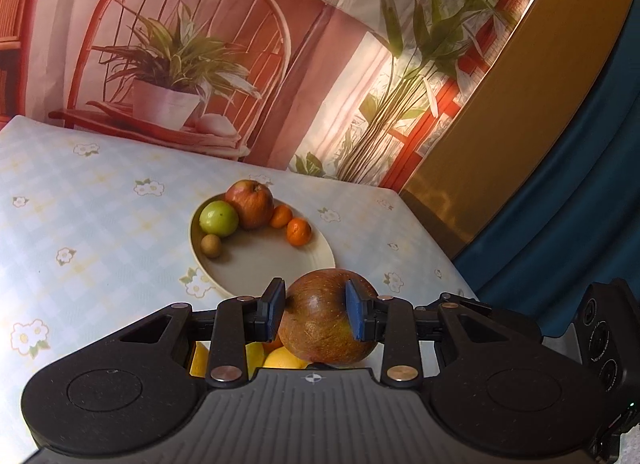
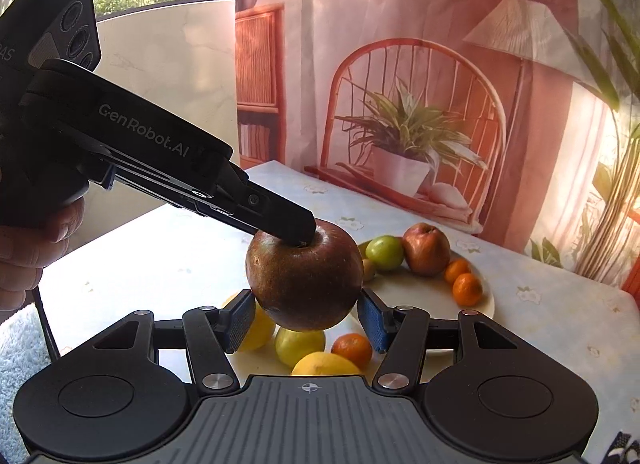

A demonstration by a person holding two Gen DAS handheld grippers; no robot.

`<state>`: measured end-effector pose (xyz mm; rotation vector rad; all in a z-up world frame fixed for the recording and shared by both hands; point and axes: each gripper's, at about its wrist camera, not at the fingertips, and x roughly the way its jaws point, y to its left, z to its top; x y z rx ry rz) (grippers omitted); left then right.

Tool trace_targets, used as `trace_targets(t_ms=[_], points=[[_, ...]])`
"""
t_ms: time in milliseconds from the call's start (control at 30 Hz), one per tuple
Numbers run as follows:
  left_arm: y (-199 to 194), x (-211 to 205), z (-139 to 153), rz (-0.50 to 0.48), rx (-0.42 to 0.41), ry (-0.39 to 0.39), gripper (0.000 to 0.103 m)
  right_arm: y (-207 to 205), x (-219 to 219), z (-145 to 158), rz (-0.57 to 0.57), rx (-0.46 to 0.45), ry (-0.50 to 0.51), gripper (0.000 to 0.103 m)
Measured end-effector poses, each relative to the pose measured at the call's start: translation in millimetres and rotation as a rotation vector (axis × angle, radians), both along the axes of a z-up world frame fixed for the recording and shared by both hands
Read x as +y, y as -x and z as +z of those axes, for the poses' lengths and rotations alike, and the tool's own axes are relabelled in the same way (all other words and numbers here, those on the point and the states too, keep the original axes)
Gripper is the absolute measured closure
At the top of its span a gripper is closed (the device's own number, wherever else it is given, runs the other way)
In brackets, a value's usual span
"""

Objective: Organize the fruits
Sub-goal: 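Close left tool on the red apple and lift it toward the cream plate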

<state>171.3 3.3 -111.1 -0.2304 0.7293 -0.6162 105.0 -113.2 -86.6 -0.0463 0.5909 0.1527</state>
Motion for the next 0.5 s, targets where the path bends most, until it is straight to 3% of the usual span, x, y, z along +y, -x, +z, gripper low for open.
trace_targets(t_ms=[167, 500], points=[[-24, -13, 15, -0.010, -0.035, -0.031, 0.068, -26, -17, 12, -0.001, -0.021, 0.015, 0.050], [-91, -29, 3, -0.032, 0.065, -0.047, 0.069, -85, -47, -9, -0.006, 0.049, 0.013, 0.050]])
